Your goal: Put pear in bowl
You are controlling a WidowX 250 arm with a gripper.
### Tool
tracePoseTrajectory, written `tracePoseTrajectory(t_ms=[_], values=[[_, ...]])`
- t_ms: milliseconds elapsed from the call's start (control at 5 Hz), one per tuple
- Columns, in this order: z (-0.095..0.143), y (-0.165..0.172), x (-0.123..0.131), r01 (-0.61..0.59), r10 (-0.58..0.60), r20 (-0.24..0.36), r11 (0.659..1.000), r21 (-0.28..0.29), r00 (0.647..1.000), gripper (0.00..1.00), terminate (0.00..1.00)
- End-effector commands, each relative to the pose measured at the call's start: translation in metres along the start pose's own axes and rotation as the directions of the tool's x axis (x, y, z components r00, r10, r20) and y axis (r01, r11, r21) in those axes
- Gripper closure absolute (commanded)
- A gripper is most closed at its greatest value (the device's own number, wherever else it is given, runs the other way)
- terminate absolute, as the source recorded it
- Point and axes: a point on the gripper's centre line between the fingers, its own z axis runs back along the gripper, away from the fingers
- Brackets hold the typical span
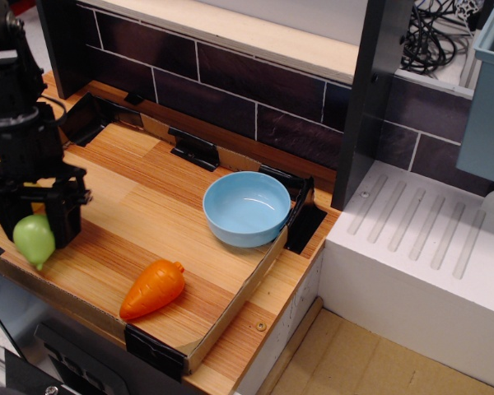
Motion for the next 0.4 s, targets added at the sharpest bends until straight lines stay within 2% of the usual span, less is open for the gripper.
tracePoseTrajectory(t_ms=[0, 200], values=[[0.080, -0.037, 0.000, -0.038, 0.040, 0.011, 0.991, -0.128, 0.999, 1.00, 0.00], [0.111, -0.061, 0.006, -0.046, 0.054, 0.036, 0.982, -0.181, 0.998, 1.00, 0.00]])
